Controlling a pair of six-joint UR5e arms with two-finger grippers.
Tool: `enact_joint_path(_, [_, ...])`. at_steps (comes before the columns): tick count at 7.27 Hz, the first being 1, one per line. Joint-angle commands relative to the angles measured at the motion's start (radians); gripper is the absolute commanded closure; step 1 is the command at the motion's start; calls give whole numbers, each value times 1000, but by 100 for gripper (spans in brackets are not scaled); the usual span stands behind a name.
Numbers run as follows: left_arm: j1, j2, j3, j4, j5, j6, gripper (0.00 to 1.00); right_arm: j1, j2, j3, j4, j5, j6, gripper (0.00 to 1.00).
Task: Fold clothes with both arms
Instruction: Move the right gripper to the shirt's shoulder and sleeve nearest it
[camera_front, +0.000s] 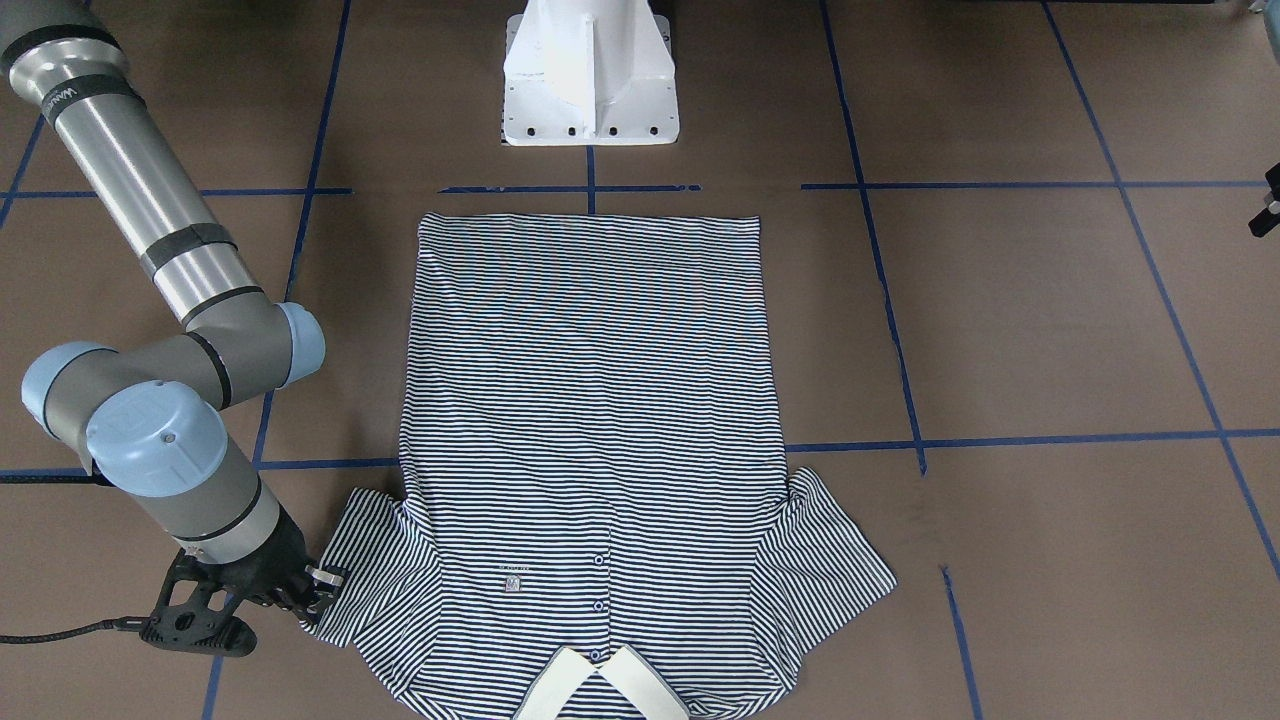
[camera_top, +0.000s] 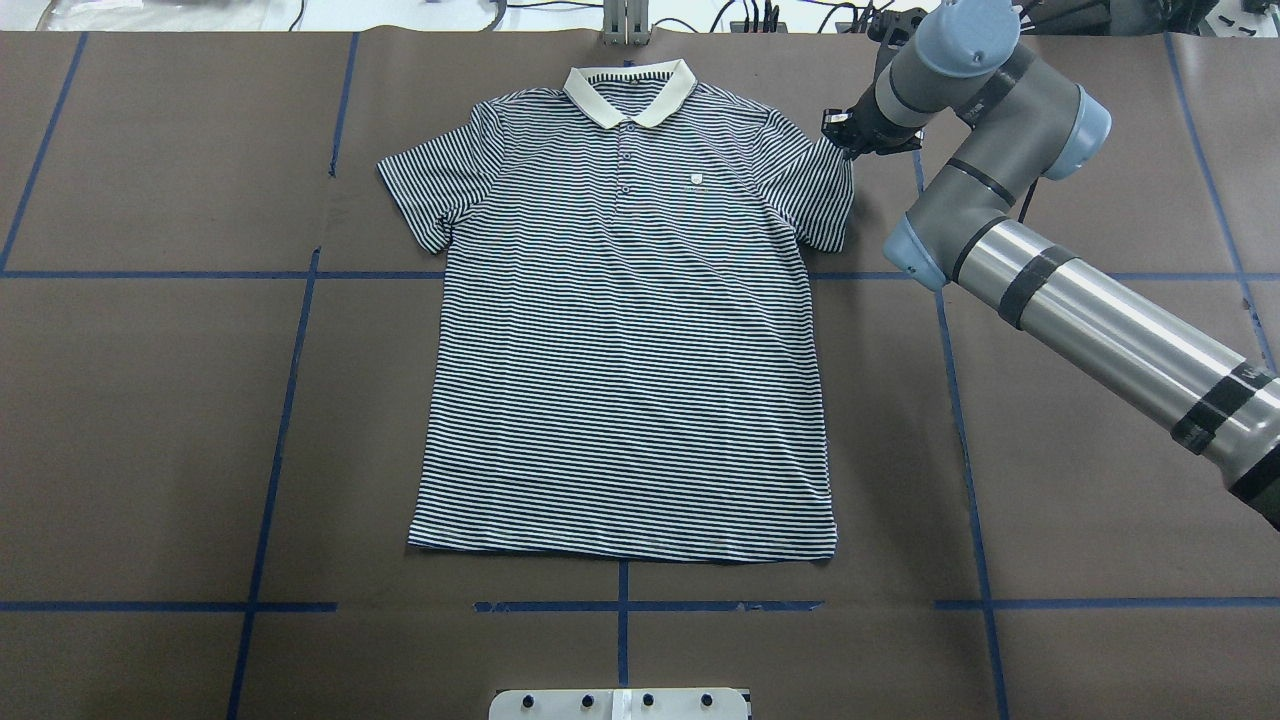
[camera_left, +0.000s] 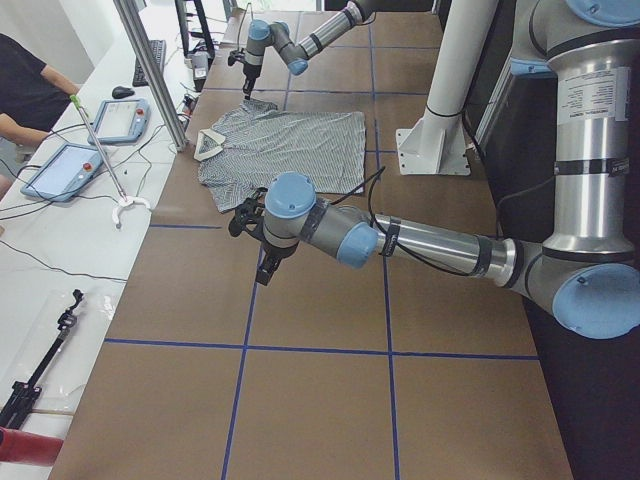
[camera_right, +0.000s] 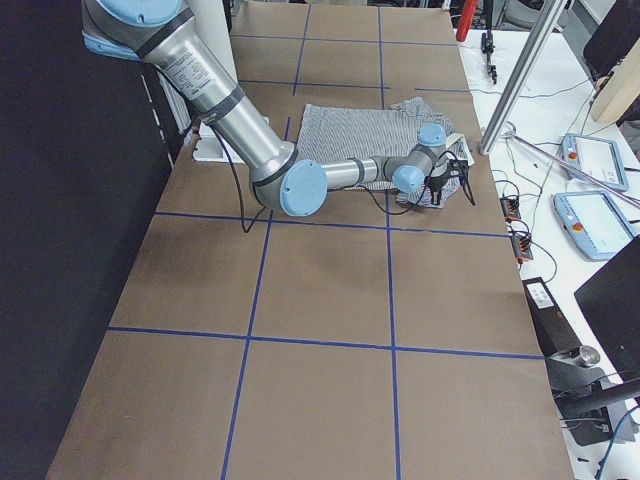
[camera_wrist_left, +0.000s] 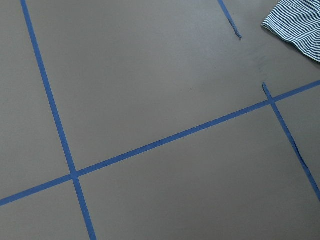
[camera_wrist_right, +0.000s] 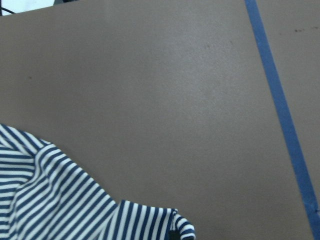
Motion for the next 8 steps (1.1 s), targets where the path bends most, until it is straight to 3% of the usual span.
enact_joint_path(1, [0,1,-5,0,0,-1,0,-34,-96,205,-12,1,5,100])
enact_joint_path(3, [1,1,-4,0,0,-2,0,-95,-78,260,-17,-10,89,100])
enact_joint_path(4, [1,-1,-4,0,0,-2,0,-140,-31,246,-68,-80,129,100])
enact_joint_path(5, [1,-1,1,-1,0,1,0,-152,62,147,-120,-145,125,100])
enact_joint_path(6, [1,-1,1,-2,0,-1,0,-152,144,14,-118,-153,119,100])
enact_joint_path(8, [1,-1,0,-2,0,-2,0,-149,206,-74,-116,-205,117,100])
